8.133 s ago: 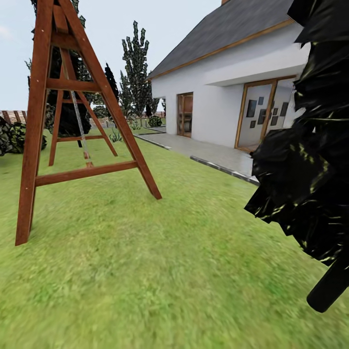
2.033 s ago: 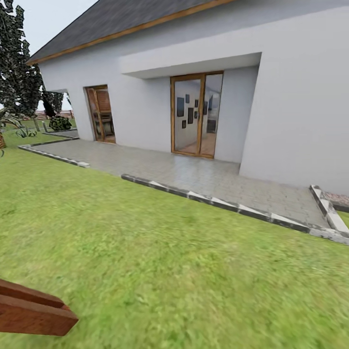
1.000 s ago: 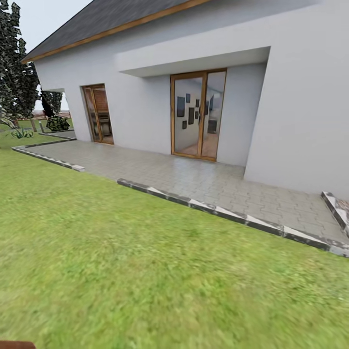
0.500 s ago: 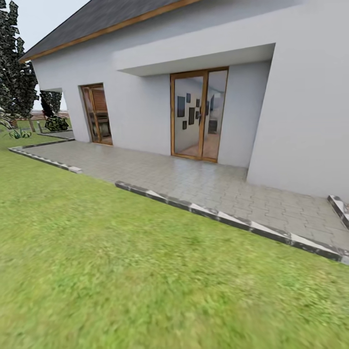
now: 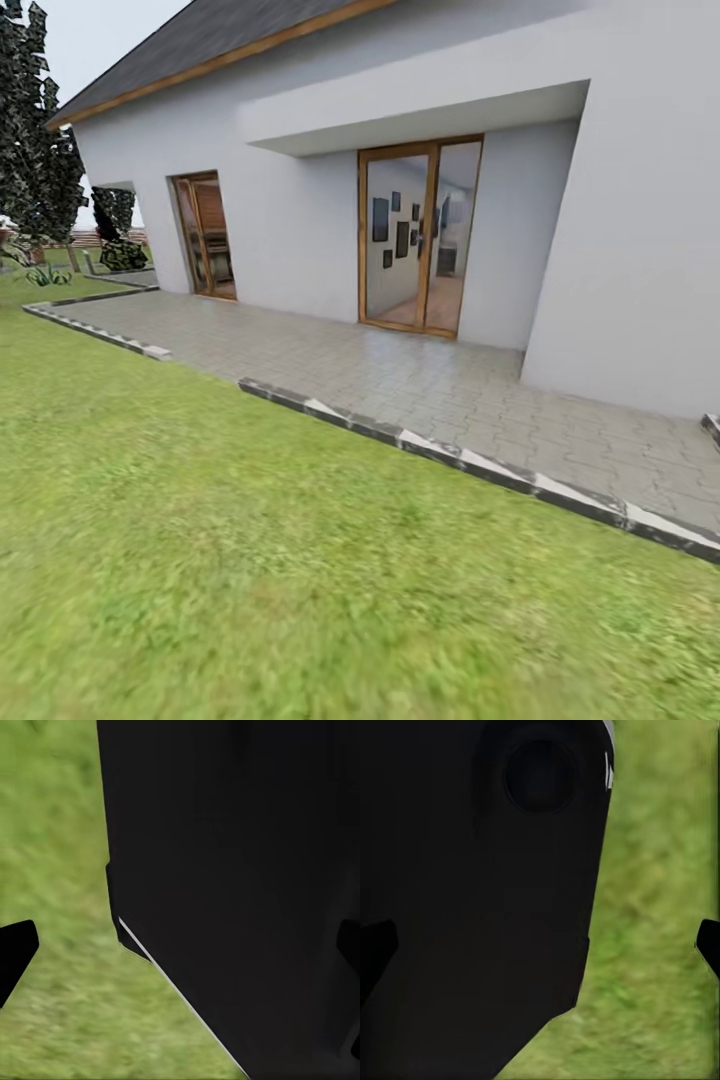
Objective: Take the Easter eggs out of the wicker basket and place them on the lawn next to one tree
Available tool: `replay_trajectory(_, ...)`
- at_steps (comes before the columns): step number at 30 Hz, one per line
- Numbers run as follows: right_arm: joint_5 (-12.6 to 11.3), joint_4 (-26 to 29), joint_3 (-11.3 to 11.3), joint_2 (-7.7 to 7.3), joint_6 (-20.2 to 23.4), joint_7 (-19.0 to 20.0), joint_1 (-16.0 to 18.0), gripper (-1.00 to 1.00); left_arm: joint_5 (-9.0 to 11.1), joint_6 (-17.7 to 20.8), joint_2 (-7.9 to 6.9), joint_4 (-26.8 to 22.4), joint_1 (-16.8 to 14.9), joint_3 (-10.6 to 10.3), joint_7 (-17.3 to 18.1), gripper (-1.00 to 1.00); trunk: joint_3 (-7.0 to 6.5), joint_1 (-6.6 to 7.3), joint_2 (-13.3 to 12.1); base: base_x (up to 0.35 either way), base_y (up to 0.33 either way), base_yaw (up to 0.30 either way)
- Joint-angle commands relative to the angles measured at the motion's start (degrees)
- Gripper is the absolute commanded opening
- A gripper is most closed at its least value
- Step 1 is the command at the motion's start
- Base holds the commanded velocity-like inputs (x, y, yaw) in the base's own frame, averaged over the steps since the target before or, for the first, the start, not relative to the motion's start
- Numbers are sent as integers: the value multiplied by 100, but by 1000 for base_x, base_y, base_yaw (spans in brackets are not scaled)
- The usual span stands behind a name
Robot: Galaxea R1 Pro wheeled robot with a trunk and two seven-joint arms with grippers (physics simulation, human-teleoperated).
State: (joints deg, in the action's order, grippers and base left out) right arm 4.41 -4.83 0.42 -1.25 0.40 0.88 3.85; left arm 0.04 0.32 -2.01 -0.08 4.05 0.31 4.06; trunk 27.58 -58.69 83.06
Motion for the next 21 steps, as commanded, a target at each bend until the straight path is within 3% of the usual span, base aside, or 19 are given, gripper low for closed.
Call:
replay_trajectory(1, 46, -10, 2, 0, 4, 9, 7, 100, 3, 3, -1, -1, -1, 4, 20, 100, 4, -3, 2, 333, 0, 231)
replay_trajectory(21, 47, -10, 2, -1, 4, 9, 8, 100, 4, 3, -1, -1, -1, 4, 21, 100, 4, -3, 2, 333, 0, 253)
